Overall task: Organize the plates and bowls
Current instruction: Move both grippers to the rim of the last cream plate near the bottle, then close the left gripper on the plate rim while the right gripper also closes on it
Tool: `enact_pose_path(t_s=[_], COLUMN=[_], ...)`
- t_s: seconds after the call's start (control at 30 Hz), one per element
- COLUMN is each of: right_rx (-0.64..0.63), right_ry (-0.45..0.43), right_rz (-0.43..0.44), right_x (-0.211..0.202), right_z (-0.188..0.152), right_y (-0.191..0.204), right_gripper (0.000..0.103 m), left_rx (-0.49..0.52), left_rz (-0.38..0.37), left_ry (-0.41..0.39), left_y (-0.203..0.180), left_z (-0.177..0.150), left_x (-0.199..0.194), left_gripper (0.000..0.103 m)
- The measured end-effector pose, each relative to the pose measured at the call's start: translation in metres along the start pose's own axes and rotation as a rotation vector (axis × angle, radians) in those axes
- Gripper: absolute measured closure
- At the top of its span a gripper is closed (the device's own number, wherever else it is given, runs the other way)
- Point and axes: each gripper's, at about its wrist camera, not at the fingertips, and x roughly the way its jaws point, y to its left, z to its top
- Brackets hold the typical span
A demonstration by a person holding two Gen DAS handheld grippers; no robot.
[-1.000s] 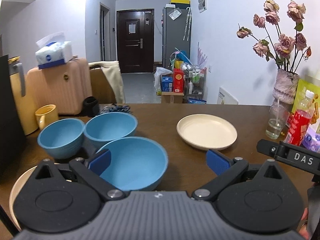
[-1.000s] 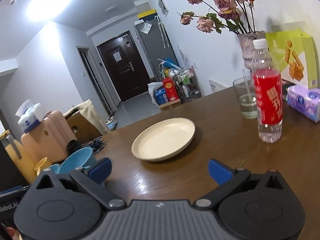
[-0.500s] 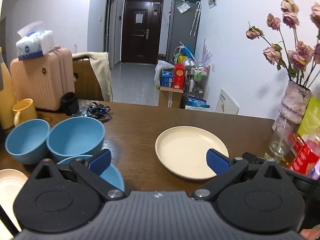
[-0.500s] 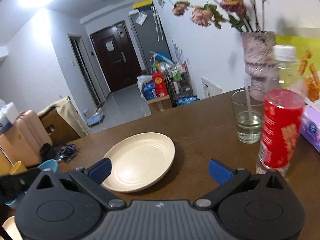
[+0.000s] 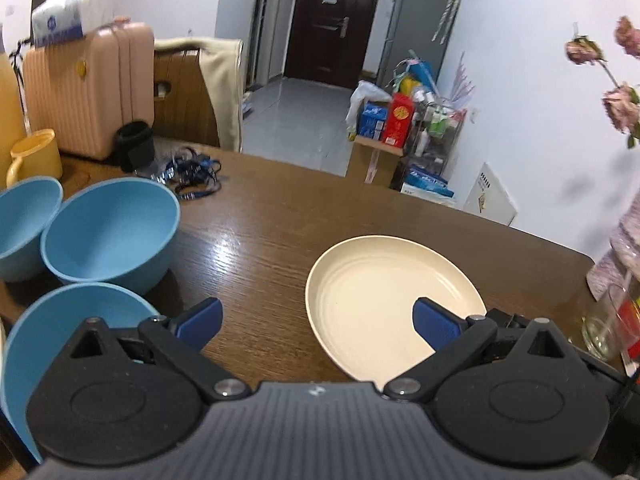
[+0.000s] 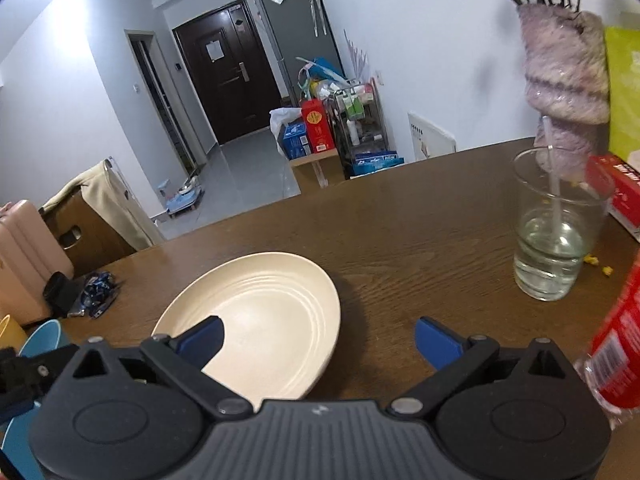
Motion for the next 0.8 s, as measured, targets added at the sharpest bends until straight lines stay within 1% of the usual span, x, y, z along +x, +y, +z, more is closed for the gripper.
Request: enact_pose_path(t_s=[0.07, 0.3, 0.4, 0.43, 0.5, 0.53, 0.57, 0.6, 0.67, 0.73, 0.77, 0.8], right_rx=[-0.008, -0.014, -0.017, -0.018, -0.02, -0.02, -0.02, -0.018, -0.014, -0.017, -0.02, -0.021], right_ry=[0.006, 0.048, 0.059, 0.065, 0.077, 0.084, 0.089, 0.094, 0.105, 0.112, 0.115, 0.118], right_rz=[-0.005, -0.003, 0.004, 0.008, 0.013, 0.014, 0.016, 0.019, 0.025, 0.028, 0.029, 0.033], right_x=[0.01, 0.043, 0.053, 0.057, 0.064, 0.068, 0.072, 0.075, 0.081, 0.085, 0.087, 0.089], right_z=[0.004, 0.016, 0.02, 0.021, 0.023, 0.024, 0.025, 0.026, 0.028, 0.03, 0.031, 0.032], right_y=[0.0, -0.002, -0.002, -0.002, -0.002, -0.002, -0.002, -0.003, -0.005, -0.005, -0.004, -0.004], right_gripper=[0.004, 0.016, 0.023, 0.026, 0.03, 0.033, 0.039, 0.042, 0.052, 0.056, 0.06, 0.062], left_rx=[-0.006, -0.033, -0.045, -0.055, -0.07, -0.077, -0.082, -0.084, -0.089, -0.087, -0.089, -0.091], left_rz=[0.009, 0.054, 0.071, 0.08, 0.098, 0.104, 0.104, 0.104, 0.113, 0.119, 0.12, 0.123], left_ry=[0.013, 0.046, 0.067, 0.077, 0.099, 0.111, 0.125, 0.138, 0.156, 0.167, 0.172, 0.175], left_y=[-0.002, -0.006, -0.007, -0.007, -0.005, -0.004, -0.003, -0.003, -0.002, -0.002, -0.001, -0.001], left_z=[0.002, 0.013, 0.016, 0.016, 0.018, 0.019, 0.02, 0.02, 0.021, 0.022, 0.022, 0.023], left_x=[0.01, 0.042, 0.056, 0.062, 0.074, 0.079, 0.084, 0.089, 0.099, 0.105, 0.107, 0.109], left_gripper=[0.0, 0.002, 0.006, 0.009, 0.016, 0.022, 0.027, 0.029, 0.032, 0.038, 0.042, 0.043])
